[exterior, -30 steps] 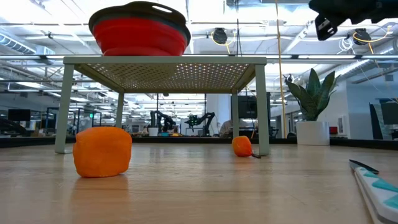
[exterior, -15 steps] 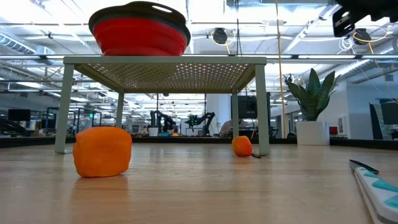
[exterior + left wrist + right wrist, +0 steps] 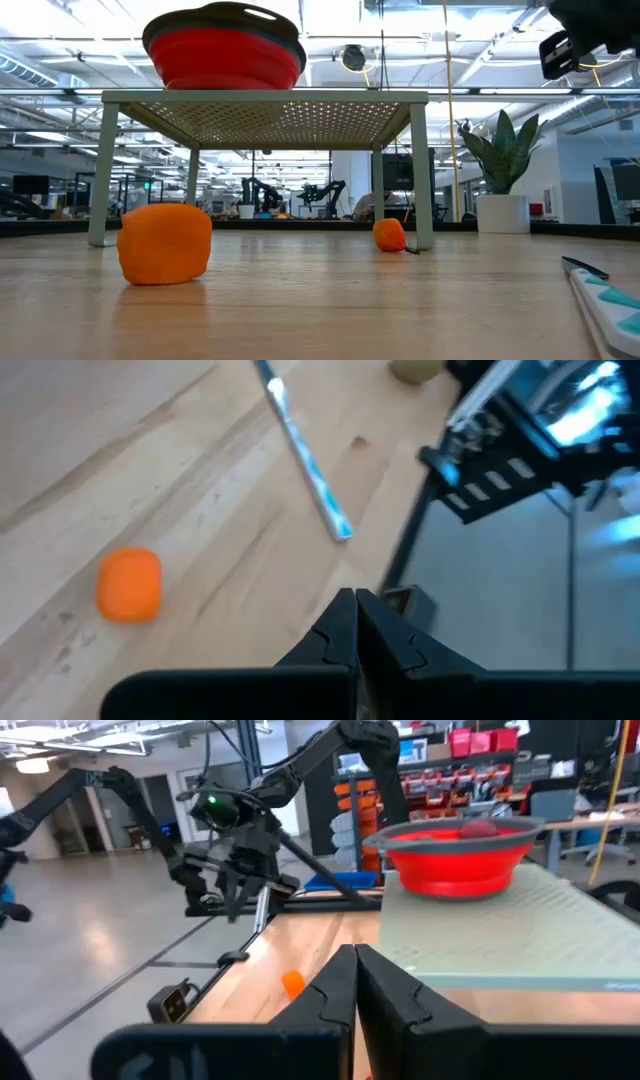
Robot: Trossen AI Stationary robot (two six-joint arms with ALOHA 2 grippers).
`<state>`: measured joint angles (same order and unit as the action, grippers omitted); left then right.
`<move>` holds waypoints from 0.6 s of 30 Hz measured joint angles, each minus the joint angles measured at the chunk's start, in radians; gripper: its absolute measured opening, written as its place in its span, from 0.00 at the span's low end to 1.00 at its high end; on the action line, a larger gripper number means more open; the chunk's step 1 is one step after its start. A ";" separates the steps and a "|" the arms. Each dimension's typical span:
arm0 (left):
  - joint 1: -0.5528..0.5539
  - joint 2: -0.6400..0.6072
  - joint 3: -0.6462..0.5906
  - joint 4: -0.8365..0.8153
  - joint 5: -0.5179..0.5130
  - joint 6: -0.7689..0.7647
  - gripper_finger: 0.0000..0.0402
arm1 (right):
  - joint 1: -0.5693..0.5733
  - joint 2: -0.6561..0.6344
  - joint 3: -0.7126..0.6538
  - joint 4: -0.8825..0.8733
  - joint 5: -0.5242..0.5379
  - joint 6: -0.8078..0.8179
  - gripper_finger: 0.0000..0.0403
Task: Pick & Place Fruit
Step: Put the orange into the red strainer bowl on the shelf
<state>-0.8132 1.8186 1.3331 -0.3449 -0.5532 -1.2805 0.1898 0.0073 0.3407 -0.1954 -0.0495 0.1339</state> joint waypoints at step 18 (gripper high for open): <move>0.027 0.122 0.000 -0.093 0.003 -0.087 0.00 | 0.000 0.000 -0.048 0.012 -0.008 0.010 0.01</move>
<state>-0.7865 1.9404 1.3331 -0.4377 -0.5503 -1.3680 0.1898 0.0071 0.2932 -0.1833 -0.0570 0.1444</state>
